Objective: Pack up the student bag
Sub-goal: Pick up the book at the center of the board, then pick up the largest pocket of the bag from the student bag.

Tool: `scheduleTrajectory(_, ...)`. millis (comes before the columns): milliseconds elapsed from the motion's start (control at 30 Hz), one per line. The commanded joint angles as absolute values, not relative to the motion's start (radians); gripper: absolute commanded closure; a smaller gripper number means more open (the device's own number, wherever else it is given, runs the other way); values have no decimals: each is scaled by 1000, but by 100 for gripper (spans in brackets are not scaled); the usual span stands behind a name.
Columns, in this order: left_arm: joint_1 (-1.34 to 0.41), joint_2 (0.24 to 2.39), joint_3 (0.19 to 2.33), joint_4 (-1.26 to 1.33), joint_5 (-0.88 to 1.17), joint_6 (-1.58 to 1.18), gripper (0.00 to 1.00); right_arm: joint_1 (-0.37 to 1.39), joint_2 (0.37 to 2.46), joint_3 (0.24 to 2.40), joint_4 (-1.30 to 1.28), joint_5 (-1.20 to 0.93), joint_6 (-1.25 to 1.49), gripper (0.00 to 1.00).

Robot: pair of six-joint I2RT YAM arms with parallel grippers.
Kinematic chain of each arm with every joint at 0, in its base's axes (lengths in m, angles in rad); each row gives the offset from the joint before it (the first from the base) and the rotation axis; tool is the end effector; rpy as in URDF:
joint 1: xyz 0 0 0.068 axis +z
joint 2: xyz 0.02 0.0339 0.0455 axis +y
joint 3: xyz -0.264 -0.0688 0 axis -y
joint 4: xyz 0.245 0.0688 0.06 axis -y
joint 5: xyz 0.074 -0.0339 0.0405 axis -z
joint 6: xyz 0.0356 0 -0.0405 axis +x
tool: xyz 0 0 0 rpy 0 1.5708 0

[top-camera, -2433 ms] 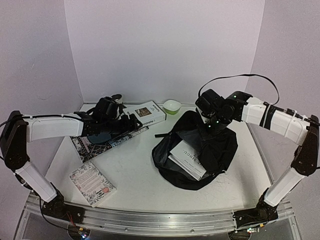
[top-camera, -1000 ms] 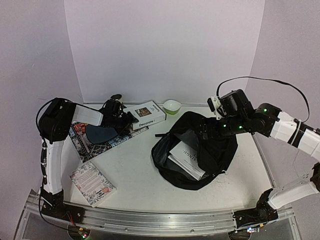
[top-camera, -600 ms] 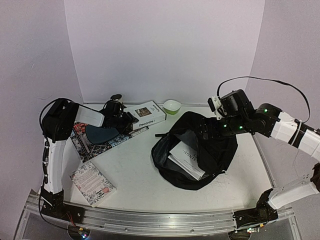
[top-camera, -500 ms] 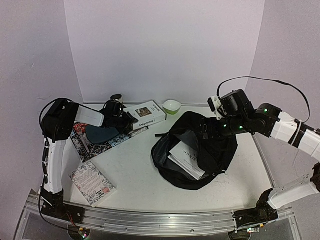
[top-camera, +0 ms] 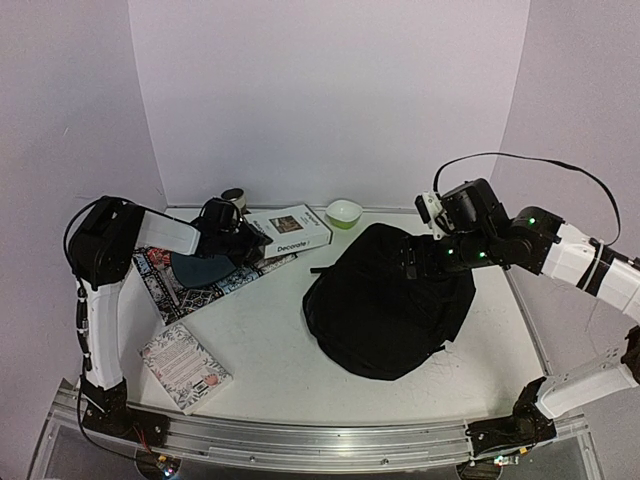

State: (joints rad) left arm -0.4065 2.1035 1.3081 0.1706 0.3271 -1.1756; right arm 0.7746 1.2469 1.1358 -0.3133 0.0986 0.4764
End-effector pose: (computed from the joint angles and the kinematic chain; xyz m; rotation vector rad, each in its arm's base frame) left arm 0.4141 -0.1907 0.1449 -0.7238 2.3375 -1.1702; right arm 0.2067 0.1974 0.3512 -0.2414 2.0493 0.6970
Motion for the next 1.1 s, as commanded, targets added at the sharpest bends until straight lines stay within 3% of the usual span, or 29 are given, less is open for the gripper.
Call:
scheduleTrajectory(0, -421, 1979, 1267, 169, 322, -1147, 66, 770, 1240, 1168, -310, 114, 464, 14)
scheduleTrajectory(800, -460, 1366, 828, 170, 360, -1155, 69, 770, 1441, 1228, 26, -127, 575, 8)
scheduleTrajectory(1067, -459, 1144, 643, 166, 339, -1155, 69, 818, 1517, 1236, -50, -111, 492, 8)
